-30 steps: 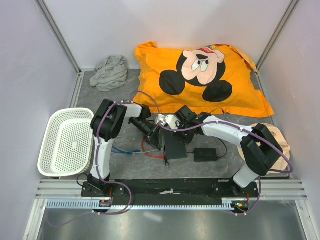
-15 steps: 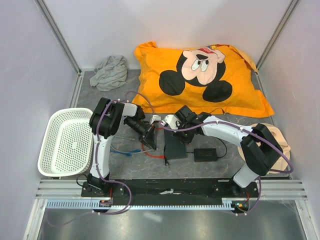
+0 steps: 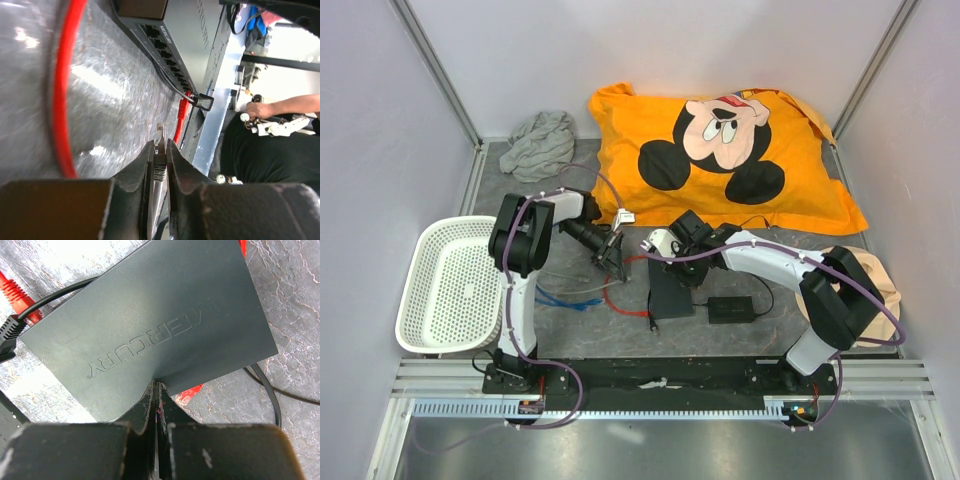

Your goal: Pull the plug from the switch port

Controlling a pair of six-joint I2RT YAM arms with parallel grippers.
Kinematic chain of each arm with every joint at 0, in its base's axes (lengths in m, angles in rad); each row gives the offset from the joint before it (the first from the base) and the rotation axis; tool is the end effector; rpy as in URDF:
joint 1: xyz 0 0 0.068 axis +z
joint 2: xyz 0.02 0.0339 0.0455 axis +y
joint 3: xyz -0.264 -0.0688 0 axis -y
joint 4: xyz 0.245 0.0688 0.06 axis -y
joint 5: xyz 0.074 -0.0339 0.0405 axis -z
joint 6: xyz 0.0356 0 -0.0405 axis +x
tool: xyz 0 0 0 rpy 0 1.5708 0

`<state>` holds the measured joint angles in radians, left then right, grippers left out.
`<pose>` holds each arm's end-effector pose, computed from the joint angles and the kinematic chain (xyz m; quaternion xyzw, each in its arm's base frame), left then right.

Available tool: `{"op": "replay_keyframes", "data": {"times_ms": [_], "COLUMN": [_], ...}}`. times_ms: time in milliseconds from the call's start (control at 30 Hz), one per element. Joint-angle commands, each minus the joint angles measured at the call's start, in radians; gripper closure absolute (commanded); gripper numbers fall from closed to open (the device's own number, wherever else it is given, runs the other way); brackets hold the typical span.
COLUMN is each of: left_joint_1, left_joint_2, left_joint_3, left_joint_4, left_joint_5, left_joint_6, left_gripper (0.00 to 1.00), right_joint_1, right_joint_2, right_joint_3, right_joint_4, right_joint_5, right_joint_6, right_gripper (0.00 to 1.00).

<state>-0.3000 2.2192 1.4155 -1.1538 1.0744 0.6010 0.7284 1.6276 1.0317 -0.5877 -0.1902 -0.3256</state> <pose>0.3331 -0.1358 0.1049 -0.2786 -0.8018 0.5213 0.0879 0.2288 0.2131 0.1883 -0.5071 0.8352 0.1296 0.1690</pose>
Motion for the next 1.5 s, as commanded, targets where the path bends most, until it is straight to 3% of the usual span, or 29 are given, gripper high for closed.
{"op": "replay_keyframes", "data": {"times_ms": [0,367,567,700,767,900,1033,1200,1367,1467], "left_joint_1": [0.039,0.234,0.262,0.262,0.262,0.26,0.26,0.194,0.032,-0.059], "left_joint_2": [-0.046,-0.081,-0.093,-0.098,-0.113,-0.16,-0.213,-0.3,-0.329,-0.371], "left_joint_3": [0.026,0.043,0.033,0.007,0.013,0.042,0.057,-0.042,-0.093,-0.15], "left_joint_4": [-0.076,-0.116,-0.093,-0.032,-0.026,-0.003,0.051,0.213,0.227,0.23], "left_joint_5": [-0.022,-0.208,-0.249,-0.263,-0.252,-0.229,-0.121,-0.022,-0.008,-0.001], "left_joint_6": [0.088,0.155,0.125,0.083,0.069,0.025,-0.102,-0.25,-0.198,-0.092], "left_gripper": [0.98,0.98,0.93,0.78,0.66,0.58,0.53,0.52,0.5,0.48], "right_joint_1": [-0.003,-0.004,-0.003,-0.003,-0.003,-0.003,-0.003,-0.003,-0.003,-0.003], "right_joint_2": [0.066,0.067,0.077,0.08,0.075,0.071,0.072,0.075,0.074,0.067], "right_joint_3": [-0.03,-0.032,-0.024,-0.018,-0.018,-0.025,-0.021,-0.019,-0.018,-0.018], "right_joint_4": [-0.02,-0.02,-0.015,-0.015,-0.015,-0.017,-0.02,-0.018,-0.021,-0.023], "right_joint_5": [0.02,0.02,0.012,0.012,0.017,0.02,0.02,0.02,0.023,0.029], "right_joint_6": [0.0,0.002,0.003,0.003,0.002,0.002,0.002,0.0,-0.004,-0.007], "right_gripper": [1.0,1.0,1.0,1.0,1.0,1.0,1.0,1.0,1.0,1.0]}}
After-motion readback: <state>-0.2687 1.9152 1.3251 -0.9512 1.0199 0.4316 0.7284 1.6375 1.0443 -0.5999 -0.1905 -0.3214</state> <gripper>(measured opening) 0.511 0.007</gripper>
